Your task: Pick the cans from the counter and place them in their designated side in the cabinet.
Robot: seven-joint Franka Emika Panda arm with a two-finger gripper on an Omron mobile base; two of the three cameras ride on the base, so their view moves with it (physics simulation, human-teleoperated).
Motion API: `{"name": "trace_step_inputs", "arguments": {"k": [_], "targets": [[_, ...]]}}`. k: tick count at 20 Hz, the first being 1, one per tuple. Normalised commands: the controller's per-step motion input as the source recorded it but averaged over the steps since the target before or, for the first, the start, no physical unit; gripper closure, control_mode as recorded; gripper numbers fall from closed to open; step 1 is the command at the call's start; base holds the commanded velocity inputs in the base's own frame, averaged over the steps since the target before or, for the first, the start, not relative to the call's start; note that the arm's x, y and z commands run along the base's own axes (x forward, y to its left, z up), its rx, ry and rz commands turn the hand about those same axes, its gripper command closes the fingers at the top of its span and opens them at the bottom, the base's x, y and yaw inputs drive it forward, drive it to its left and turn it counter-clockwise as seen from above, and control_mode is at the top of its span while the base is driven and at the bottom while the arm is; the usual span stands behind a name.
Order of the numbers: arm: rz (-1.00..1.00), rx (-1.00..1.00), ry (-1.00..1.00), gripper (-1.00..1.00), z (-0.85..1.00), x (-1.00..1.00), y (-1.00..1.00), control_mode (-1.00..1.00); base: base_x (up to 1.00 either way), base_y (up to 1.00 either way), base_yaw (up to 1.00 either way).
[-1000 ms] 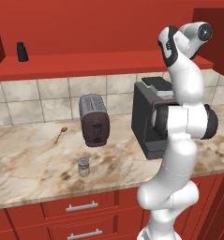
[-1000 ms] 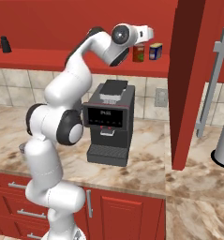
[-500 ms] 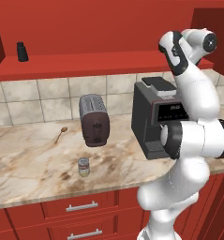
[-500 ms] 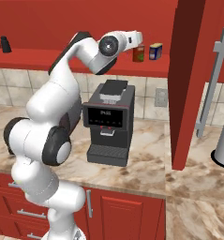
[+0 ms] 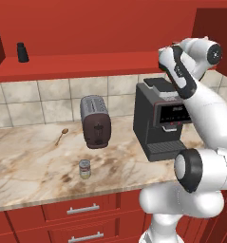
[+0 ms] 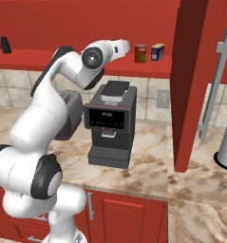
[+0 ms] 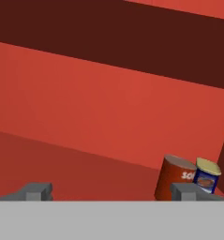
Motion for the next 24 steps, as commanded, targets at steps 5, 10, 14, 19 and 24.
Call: {"name": "trace_step_inputs", "arguments": {"k": [5, 10, 14, 19, 24], "targets": [[0.05, 0.0, 0.16, -1.0, 0.1, -0.64, 0.41, -1.0, 0.0, 0.0, 0.0], [0.06, 0.0, 0.19, -1.0, 0.05, -0.67, 0.37, -1.0, 0.0, 0.0, 0.0], [0.07, -0.01, 0.1, -1.0, -0.05, -0.84, 0.35, -1.0, 0.0, 0.0, 0.0], [0.07, 0.0, 0.01, -1.0, -0.15, -0.93, 0.34, -1.0, 0.0, 0.0, 0.0], [0.06, 0.0, 0.0, -1.0, -0.13, -0.89, 0.42, -1.0, 0.0, 0.0, 0.0]]}}
